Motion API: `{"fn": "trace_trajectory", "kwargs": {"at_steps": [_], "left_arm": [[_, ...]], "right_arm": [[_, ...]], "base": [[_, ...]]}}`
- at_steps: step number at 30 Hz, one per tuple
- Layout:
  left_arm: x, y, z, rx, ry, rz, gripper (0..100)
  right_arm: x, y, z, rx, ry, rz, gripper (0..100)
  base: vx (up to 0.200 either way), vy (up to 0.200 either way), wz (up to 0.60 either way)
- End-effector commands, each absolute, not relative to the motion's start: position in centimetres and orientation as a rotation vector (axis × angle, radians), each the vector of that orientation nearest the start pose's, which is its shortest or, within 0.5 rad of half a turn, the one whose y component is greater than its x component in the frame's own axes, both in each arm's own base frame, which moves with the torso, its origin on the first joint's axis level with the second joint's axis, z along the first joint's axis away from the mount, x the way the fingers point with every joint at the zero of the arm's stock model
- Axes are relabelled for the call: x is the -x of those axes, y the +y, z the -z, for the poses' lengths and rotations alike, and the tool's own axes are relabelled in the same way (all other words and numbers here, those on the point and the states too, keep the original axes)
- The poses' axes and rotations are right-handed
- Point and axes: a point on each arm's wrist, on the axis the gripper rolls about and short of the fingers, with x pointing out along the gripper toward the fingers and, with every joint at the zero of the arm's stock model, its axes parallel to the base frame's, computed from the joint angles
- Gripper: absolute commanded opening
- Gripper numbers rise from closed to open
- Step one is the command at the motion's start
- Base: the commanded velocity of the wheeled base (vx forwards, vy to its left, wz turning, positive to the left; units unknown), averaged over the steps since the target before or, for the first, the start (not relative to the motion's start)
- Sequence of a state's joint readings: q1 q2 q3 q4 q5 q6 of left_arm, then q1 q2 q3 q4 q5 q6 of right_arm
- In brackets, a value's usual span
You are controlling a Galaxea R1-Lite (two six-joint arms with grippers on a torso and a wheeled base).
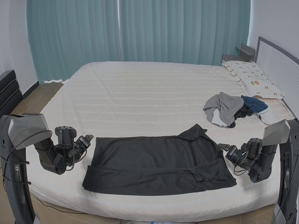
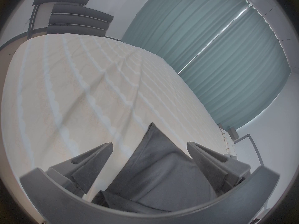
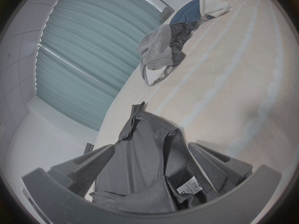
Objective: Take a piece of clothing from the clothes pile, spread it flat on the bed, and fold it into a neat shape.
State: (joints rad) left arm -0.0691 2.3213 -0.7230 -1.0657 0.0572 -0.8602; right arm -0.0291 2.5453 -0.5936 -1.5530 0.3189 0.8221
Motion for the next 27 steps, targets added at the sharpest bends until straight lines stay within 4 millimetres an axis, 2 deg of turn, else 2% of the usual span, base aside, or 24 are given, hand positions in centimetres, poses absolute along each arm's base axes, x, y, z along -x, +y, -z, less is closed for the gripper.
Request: {"fn": "trace_trajectory", "kwargs": {"at_steps": [1,2,6,12,16,27], "left_arm": [[-37.6,-2.6,0.3,0.811,0.466,-0.193,100],[-38.5,-2.7,-0.1,0.816,0.469,-0.157,100],[-39.4,-2.7,0.1,0.837,0.535,-0.076,100],[-41.8,-2.6,2.8,0.781,0.566,-0.024,100],[-43.7,-2.7,3.4,0.774,0.529,-0.012,100],[-45.4,-3.1,5.0,0.715,0.537,0.002,100]], "right_arm": [[-34.7,-0.3,5.9,-0.875,0.479,-0.114,100],[-34.7,-0.3,5.9,-0.877,0.48,-0.114,100],[-34.7,-0.3,5.9,-0.879,0.479,-0.113,100],[-34.7,-0.2,5.9,-0.882,0.478,-0.112,100],[-34.7,-0.1,6.0,-0.882,0.481,-0.112,100],[-34.7,0.0,5.9,-0.884,0.482,-0.113,100]], "base": [[0.0,0.0,0.0],[0.0,0.0,0.0],[0.0,0.0,0.0],[0.0,0.0,0.0],[0.0,0.0,0.0],[0.0,0.0,0.0]]}}
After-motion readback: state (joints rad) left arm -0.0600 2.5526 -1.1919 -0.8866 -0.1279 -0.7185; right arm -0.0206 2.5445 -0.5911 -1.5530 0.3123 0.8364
